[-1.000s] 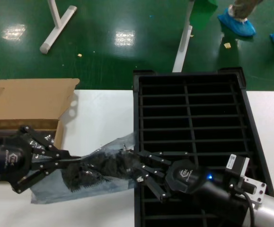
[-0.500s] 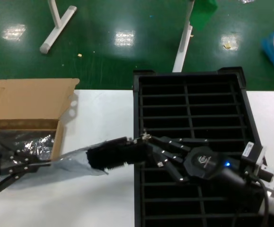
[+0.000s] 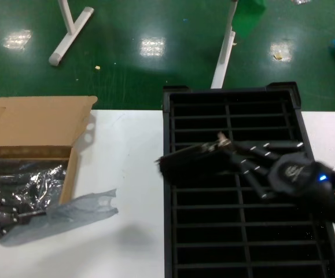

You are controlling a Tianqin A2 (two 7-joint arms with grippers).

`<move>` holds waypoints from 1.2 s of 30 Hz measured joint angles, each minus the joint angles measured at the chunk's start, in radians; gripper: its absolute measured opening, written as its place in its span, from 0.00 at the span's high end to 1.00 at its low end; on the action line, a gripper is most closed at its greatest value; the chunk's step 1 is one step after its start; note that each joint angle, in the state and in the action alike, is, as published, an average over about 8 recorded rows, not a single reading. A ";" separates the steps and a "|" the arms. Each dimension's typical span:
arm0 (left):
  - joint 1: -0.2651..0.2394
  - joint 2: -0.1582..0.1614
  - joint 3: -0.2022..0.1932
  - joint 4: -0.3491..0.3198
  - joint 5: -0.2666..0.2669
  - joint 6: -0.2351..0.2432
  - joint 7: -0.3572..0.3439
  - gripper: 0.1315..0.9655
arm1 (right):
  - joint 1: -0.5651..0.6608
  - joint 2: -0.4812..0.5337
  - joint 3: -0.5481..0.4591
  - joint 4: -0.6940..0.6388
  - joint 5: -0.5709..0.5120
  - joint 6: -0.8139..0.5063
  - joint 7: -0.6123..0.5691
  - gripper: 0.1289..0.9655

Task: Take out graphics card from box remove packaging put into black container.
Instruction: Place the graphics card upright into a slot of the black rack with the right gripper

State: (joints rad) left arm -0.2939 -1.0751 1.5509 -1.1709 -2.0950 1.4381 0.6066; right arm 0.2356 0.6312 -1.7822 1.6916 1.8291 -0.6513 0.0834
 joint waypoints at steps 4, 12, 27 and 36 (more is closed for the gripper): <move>-0.007 0.029 0.005 0.052 -0.017 0.046 0.030 0.99 | -0.013 0.087 0.025 0.085 -0.102 0.053 0.050 0.93; -0.026 0.055 0.035 0.108 -0.055 0.113 0.071 0.99 | -0.086 0.259 0.116 0.241 -0.332 0.081 0.133 0.93; -0.164 0.056 0.182 0.201 -0.107 0.131 0.128 0.99 | -0.192 0.477 0.218 0.364 -0.403 0.011 -0.025 0.93; -0.193 0.054 0.238 0.251 -0.137 0.132 0.164 0.99 | -0.201 0.486 0.194 0.367 -0.459 0.009 -0.091 0.93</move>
State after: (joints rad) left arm -0.4866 -1.0214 1.7885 -0.9200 -2.2323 1.5698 0.7710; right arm 0.0341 1.1171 -1.5880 2.0591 1.3704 -0.6421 -0.0076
